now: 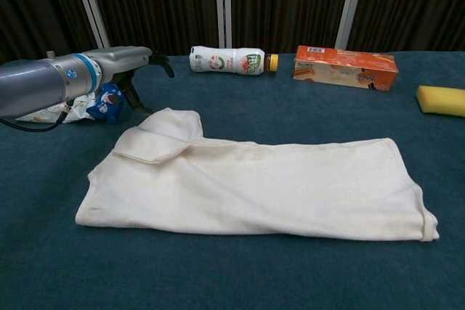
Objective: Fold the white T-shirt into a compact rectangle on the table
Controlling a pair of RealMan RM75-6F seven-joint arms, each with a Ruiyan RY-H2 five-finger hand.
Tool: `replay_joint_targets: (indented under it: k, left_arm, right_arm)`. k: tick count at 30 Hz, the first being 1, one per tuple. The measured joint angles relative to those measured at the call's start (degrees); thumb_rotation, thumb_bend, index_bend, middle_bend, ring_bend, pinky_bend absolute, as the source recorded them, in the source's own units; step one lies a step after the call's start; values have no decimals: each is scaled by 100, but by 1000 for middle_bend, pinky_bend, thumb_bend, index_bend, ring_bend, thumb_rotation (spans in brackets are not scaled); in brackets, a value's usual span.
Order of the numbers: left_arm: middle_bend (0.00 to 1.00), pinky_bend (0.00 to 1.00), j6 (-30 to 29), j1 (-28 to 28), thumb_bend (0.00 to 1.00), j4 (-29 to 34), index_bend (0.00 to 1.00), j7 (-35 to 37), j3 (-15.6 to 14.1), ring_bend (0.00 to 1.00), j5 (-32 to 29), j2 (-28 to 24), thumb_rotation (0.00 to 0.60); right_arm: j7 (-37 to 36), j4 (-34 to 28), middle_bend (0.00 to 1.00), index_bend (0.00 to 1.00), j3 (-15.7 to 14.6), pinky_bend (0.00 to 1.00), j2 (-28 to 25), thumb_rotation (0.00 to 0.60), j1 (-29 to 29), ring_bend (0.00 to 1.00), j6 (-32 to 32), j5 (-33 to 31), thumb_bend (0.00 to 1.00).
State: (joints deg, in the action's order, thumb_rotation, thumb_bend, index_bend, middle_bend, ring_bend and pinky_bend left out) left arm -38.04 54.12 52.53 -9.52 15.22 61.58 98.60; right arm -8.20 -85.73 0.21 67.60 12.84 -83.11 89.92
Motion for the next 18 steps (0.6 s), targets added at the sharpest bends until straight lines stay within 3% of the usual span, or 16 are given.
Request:
replay_joint_targets:
  k: [9,18]
  left_arm:
    - [0,0,315,329,416,-804,299,57,31,0,-105,627,600]
    - [0,0,645,721,419,-1737,305,273,98,0,-72,1321,600]
  right_arm:
    - [-190,39,0,67,90,0,-72,600,-45,0,-6,-44,69]
    - [-266,62,0,68,165,0,-122,600,-102,0,5,-115,69]
